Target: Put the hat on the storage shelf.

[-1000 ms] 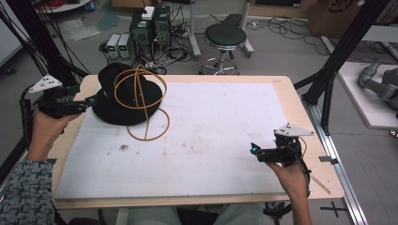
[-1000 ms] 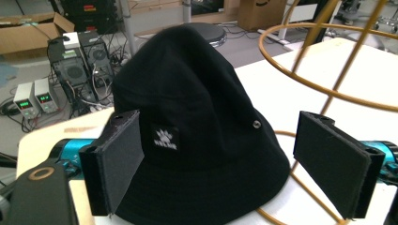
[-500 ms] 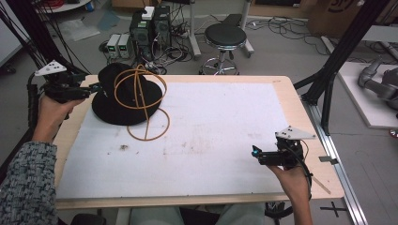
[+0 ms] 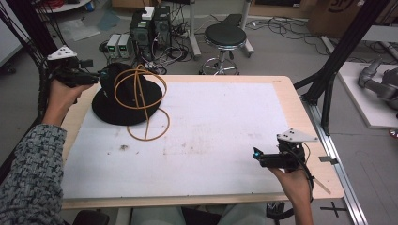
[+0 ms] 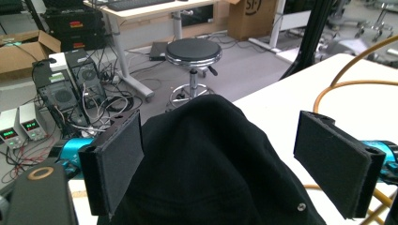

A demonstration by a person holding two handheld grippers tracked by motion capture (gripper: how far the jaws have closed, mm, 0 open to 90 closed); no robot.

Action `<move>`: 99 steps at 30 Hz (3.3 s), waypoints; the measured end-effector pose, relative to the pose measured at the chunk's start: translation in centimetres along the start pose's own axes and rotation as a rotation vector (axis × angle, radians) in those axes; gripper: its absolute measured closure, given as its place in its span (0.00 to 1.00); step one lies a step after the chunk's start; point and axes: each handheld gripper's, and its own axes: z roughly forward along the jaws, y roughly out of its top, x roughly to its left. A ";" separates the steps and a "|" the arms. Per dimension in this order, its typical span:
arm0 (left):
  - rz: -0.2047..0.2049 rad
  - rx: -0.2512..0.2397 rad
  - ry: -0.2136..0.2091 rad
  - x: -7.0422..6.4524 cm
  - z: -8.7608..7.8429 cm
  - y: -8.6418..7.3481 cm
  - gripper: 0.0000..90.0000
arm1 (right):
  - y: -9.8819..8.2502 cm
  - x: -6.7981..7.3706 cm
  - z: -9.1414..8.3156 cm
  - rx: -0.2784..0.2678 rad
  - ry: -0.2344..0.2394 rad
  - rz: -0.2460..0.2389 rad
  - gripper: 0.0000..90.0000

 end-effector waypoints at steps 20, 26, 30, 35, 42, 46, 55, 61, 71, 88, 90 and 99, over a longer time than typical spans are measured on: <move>-0.106 -0.011 0.015 0.8 5.9 -0.6 0.18 | -0.7 0.1 -0.8 0.010 -0.006 0.009 0.02; -0.128 -0.003 0.027 1.0 6.8 -1.2 0.19 | -0.7 0.2 -0.8 0.012 0.002 0.004 0.02; -0.120 0.007 0.034 1.0 7.2 -1.4 0.20 | -0.8 0.1 -0.8 0.009 0.003 0.007 0.02; -0.131 0.010 0.034 1.0 7.6 -1.6 0.20 | -0.8 0.3 -0.6 0.011 0.011 0.003 0.02; -0.123 0.041 0.049 0.8 7.8 -1.9 0.30 | -0.9 0.3 -0.6 0.014 0.012 0.008 0.02; -0.119 0.070 0.057 0.9 7.7 -2.0 0.47 | -0.9 0.2 -0.5 0.019 0.005 0.009 0.02; -0.106 0.107 0.048 1.0 7.7 -2.4 0.69 | -0.9 0.1 -0.5 0.016 0.007 0.010 0.02; -0.121 0.130 0.023 1.2 7.5 -2.4 0.84 | -0.9 0.1 -0.5 0.017 0.007 0.009 0.02; -0.123 0.139 0.054 1.4 6.6 -1.8 0.92 | -0.8 0.2 -0.6 0.015 0.011 0.013 0.02; -0.158 0.004 0.168 4.3 0.0 1.0 0.93 | -0.3 0.5 -0.5 0.006 0.022 -0.001 0.02; -0.161 -0.015 0.185 4.6 -1.1 1.5 0.93 | -0.3 0.5 -0.5 0.006 0.024 -0.002 0.02; -0.137 -0.046 0.223 4.9 -4.0 3.3 0.93 | 0.3 0.7 -0.2 -0.007 0.036 -0.016 0.02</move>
